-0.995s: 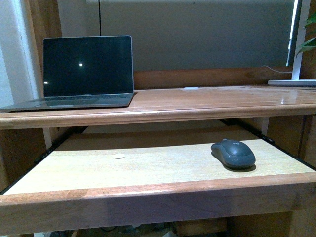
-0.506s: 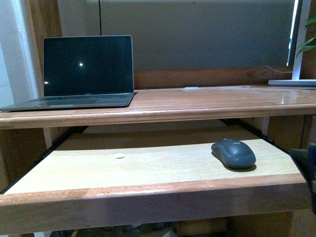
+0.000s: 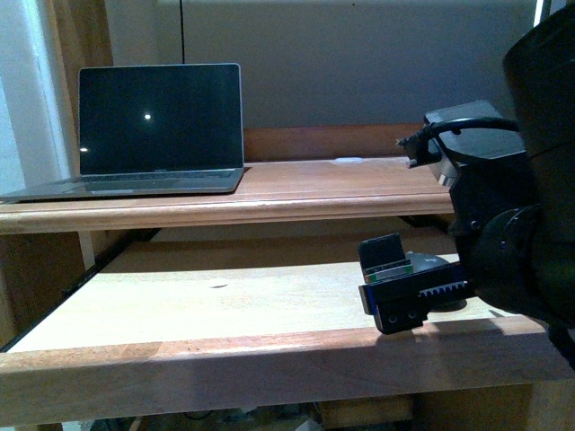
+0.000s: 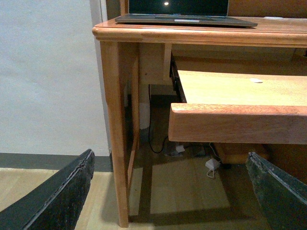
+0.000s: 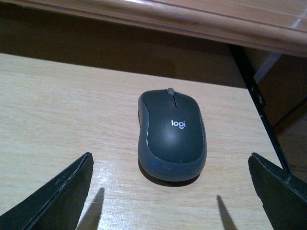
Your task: Place mouse
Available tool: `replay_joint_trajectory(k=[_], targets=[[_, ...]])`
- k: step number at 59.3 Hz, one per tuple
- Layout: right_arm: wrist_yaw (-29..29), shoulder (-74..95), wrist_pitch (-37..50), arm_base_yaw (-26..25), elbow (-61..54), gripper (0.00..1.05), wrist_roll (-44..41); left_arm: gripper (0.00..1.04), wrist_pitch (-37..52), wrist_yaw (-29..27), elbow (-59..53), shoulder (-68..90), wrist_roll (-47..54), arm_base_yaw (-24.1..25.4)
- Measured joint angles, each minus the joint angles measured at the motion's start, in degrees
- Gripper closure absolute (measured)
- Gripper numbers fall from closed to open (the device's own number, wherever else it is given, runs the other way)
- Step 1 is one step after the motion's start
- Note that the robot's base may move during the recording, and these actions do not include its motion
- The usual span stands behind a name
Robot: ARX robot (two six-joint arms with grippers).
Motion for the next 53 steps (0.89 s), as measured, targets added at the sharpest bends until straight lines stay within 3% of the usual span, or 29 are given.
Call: replay_joint_trajectory(k=[13,53], targets=[[0.26,4.61,-5.62,-0.59,5.99,0.07,2.64,0.08,0.0,0.0,0.0,0.0,0.0,0.0],[2.69,15.19,-11.3,-1.79,17.57,0.07,2.86,0.08,0.0,0.0,0.0,0.0,-0.02,0.0]])
